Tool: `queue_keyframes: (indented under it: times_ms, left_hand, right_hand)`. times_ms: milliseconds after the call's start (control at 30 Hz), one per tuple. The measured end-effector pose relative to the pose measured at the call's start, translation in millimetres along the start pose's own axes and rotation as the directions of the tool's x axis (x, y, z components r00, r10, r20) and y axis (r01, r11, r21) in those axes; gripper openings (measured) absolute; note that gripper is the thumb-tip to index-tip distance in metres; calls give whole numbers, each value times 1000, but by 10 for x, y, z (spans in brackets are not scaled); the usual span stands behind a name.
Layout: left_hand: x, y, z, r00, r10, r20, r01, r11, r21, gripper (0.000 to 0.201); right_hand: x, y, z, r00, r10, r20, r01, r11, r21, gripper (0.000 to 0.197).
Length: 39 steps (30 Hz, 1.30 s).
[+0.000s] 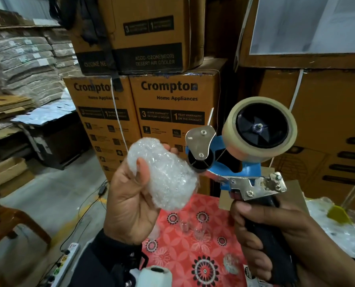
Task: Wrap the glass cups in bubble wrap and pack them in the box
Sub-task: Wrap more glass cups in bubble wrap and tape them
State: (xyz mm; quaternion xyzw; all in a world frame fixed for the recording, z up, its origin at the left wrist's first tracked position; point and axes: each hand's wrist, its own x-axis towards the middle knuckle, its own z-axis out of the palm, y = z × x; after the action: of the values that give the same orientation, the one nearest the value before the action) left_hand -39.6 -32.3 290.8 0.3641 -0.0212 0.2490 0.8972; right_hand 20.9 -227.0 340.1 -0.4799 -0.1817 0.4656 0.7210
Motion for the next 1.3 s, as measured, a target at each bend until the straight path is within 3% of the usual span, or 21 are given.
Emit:
queue_keyframes:
  times_ms: [33, 100, 300, 400, 500, 600, 733, 833, 1000, 1133, 1300]
  left_hand:
    - [13, 10, 13, 1000, 15, -9, -15, 1000, 13, 109]
    - [57, 69, 37, 997, 68, -44, -67, 997, 27, 113]
    - [190, 205, 121, 951, 305, -40, -304, 952, 33, 115]
    - [259, 71, 294, 924, 377, -68, -379, 925, -20, 119]
    - [326, -36, 413, 908, 414, -65, -418, 907, -58, 110]
    - [306, -168, 457, 919, 392, -31, -394, 917, -62, 106]
    - [156, -398, 393, 946, 304, -116, -288, 948, 136, 79]
    - [65, -490, 281, 947, 278, -164, -216, 923, 318, 76]
    - [-21, -302, 221, 977, 212, 1, -176, 810, 560, 94]
    - [-11, -74, 139, 985, 123, 121, -172, 701, 692, 70]
    - [-52, 8, 37, 984, 47, 170, -161, 632, 758, 65]
  right_hand:
    - [-223, 55, -347, 1000, -23, -4, 24, 997, 79, 36]
    - [-268, 85, -480, 1000, 2, 10, -3, 993, 120, 36]
    - [-214, 125, -480, 999, -28, 33, 23, 986, 164, 38]
    - [-112, 173, -401, 997, -57, 44, 49, 986, 162, 34]
    - [-8, 236, -343, 993, -100, 61, 91, 988, 126, 38]
    - [61, 292, -361, 986, -136, 96, 125, 986, 107, 44]
    - [66, 317, -404, 974, -216, 63, 208, 972, 109, 46]
    - [63, 294, -421, 966, -255, 44, 251, 964, 84, 44]
    - [13, 237, -455, 941, -334, 59, 338, 938, -75, 41]
    - [-36, 231, -487, 950, -310, 50, 314, 939, -138, 36]
    - [-50, 297, -503, 961, -269, 63, 275, 955, -108, 35]
